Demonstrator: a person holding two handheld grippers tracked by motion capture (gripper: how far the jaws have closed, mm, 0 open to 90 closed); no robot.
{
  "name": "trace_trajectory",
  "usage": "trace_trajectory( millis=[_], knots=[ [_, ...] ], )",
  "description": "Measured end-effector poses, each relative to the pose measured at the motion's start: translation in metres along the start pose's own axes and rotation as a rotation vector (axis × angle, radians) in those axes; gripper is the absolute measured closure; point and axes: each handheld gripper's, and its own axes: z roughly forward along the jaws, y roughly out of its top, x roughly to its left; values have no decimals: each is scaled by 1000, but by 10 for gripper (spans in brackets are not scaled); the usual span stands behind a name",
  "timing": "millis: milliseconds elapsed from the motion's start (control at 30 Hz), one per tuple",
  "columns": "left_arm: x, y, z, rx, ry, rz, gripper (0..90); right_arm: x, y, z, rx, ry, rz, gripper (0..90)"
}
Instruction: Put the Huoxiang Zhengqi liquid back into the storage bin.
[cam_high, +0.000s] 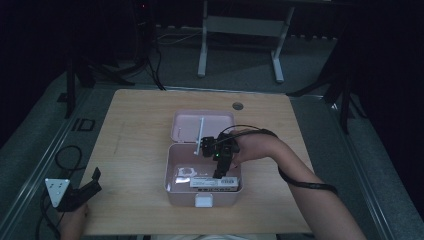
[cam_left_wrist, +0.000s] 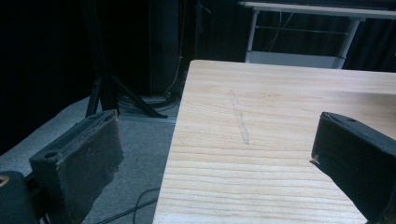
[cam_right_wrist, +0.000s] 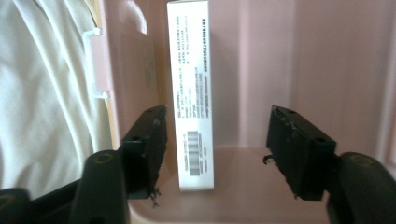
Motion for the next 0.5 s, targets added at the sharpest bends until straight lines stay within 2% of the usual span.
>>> trace_trajectory(
  millis=[67, 167, 200, 267, 367, 433, 467, 500],
  knots=[
    [0, 0, 0, 1, 1, 1, 21, -2, -8, -9, -33, 3, 22, 301],
    [-1, 0, 0, 0, 3, 2, 21, -5, -21, -20, -88, -25, 43, 255],
    [-1, 0, 0, 0, 3, 2, 21, -7, -27, -24, -108, -46, 47, 193],
    [-1, 0, 0, 1, 2, 2, 21, -9, -36, -30, -143, -51, 58, 144],
    [0, 0, 0, 0, 3, 3, 21, -14, -50, -36, -172, -84, 84, 132],
    [0, 0, 0, -1, 2, 2, 21, -16, -55, -37, -184, -88, 100, 126],
    [-1, 0, 0, -1, 2, 2, 21, -21, -67, -37, -226, -112, 110, 121],
    [-1, 0, 0, -1, 3, 2, 21, -22, -71, -37, -236, -122, 117, 121]
  ],
)
